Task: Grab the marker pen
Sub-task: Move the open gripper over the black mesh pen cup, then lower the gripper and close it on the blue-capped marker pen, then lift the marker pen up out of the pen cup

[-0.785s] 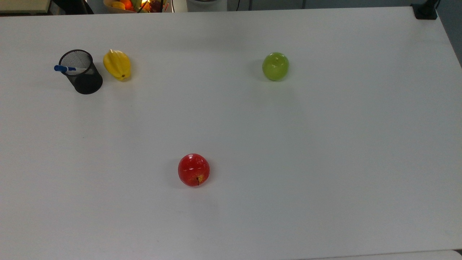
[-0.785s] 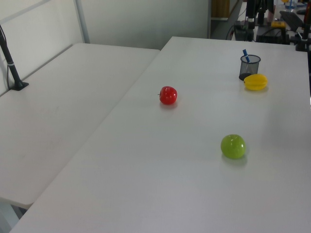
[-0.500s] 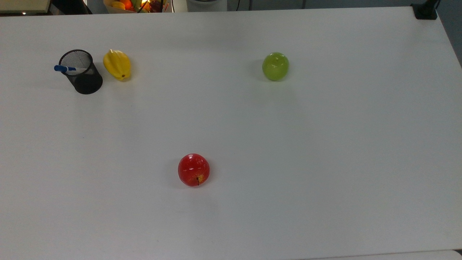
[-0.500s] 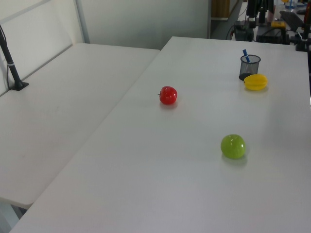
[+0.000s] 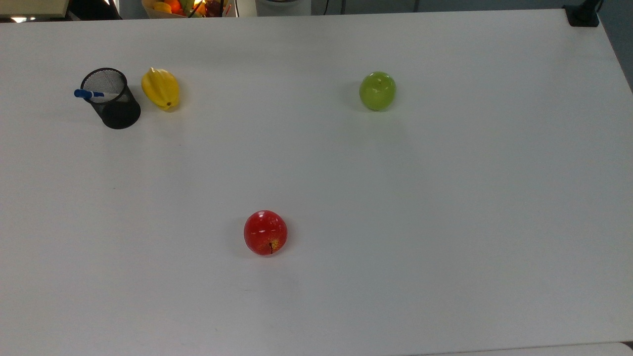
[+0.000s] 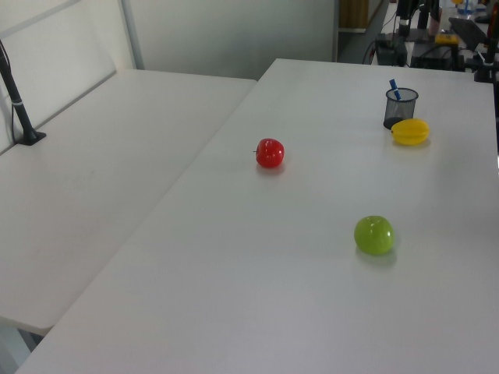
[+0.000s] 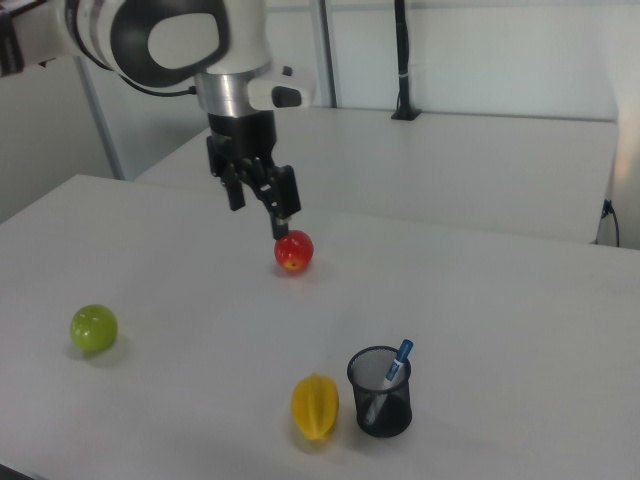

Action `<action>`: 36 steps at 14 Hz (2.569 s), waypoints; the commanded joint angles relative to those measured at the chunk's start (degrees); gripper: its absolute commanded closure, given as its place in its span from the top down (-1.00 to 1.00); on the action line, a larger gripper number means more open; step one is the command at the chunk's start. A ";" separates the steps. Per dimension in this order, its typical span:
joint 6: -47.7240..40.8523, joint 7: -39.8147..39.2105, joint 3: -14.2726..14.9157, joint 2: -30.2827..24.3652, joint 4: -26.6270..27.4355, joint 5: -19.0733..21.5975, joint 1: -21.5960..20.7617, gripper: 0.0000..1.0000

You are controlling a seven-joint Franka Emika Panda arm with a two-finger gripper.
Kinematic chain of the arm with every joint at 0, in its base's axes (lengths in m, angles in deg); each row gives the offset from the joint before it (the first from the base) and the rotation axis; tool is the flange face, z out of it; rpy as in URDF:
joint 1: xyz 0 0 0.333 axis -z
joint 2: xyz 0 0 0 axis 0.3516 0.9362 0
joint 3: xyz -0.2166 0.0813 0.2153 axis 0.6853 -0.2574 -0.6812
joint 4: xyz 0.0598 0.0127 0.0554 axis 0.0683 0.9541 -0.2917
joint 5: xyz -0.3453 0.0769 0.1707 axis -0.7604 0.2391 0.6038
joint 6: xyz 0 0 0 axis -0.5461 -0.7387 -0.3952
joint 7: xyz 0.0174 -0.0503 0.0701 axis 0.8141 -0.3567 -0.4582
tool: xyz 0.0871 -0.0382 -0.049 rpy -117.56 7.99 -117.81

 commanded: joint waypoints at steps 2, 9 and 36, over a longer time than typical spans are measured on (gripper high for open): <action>7.53 -0.98 1.80 4.23 -0.44 -0.52 2.08 1.00; 16.83 -1.07 1.89 13.10 -1.49 -0.44 5.77 1.00; 17.73 -6.87 2.68 17.35 -5.54 -0.43 8.42 -0.77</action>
